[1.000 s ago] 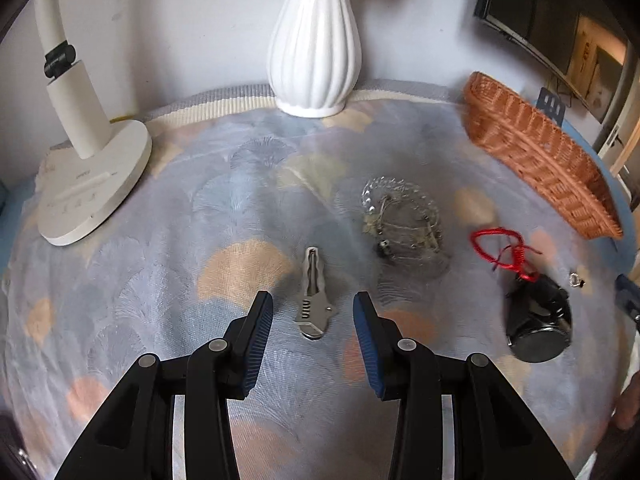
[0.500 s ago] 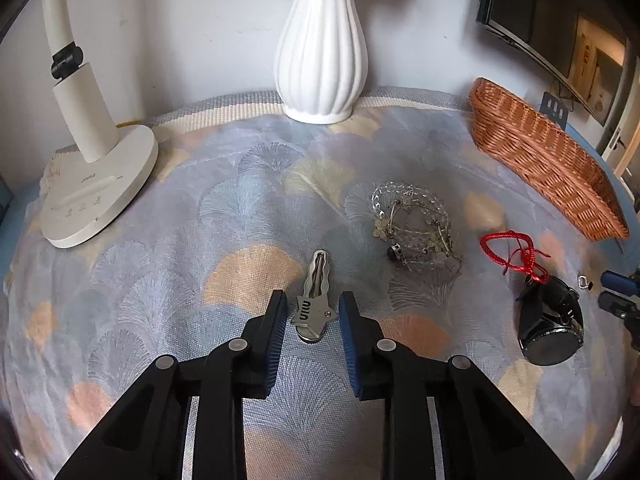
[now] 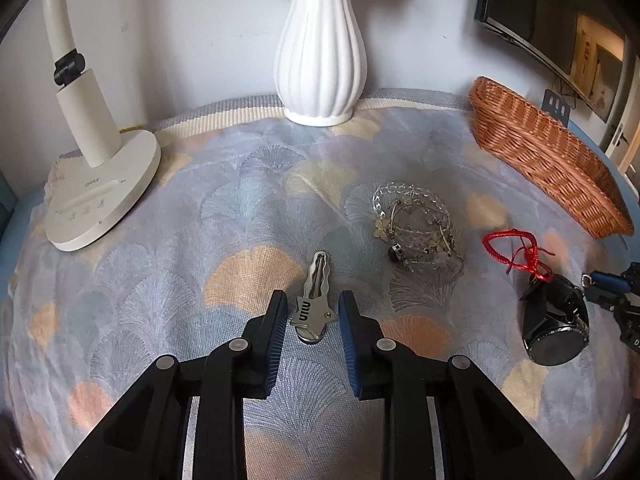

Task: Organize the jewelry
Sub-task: 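Grasp the silver keys with the left tool while the right tool grasps the small silver charm, then carry the keys and charm over the wicker basket and open both tools, then reach the left tool to the silver chain bracelet while the right tool grasps the black watch, then grasp the thin silver wire hoop with the left tool while the right tool holds the black watch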

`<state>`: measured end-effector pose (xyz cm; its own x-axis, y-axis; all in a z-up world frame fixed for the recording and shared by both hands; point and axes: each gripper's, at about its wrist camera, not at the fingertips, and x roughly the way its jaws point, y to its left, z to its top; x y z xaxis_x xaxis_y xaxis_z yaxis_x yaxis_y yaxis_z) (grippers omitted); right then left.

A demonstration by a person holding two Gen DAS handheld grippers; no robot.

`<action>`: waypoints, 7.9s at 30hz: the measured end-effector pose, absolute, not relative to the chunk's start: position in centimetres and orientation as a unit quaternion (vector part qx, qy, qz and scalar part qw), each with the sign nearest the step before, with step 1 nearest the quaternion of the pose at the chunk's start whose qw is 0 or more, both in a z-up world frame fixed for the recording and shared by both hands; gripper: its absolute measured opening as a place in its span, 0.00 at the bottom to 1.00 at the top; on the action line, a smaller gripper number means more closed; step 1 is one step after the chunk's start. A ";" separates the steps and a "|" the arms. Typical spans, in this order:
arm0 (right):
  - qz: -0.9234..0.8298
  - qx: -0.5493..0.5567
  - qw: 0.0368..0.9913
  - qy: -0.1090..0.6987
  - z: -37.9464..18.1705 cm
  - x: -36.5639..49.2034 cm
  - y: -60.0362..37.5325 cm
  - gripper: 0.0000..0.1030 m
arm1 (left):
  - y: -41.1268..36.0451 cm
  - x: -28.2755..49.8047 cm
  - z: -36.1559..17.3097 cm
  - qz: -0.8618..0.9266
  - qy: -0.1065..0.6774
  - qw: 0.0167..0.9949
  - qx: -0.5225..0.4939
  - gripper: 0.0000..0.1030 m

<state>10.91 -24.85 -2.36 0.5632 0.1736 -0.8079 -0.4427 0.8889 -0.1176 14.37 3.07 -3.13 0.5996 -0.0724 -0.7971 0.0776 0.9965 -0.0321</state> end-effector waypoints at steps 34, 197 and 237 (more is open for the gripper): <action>0.144 0.111 0.915 0.361 10.1 13.7 -38.2 0.11 | -15.9 19.8 12.0 -0.303 0.398 0.865 -0.045 0.23; 0.393 -0.179 0.786 0.443 -2.4 3.4 -17.1 0.39 | -0.6 14.1 -2.0 -0.001 0.499 0.857 0.128 0.42; 0.296 -0.045 0.818 0.492 -2.2 7.0 -21.1 0.39 | 6.0 6.3 -0.9 -0.098 0.484 0.868 -0.050 0.27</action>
<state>7.01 -21.06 -2.23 0.3413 0.4402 -0.8305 -0.5284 0.8206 0.2178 6.27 6.01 -0.91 0.5115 -0.2186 -0.8310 0.1212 0.9758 -0.1821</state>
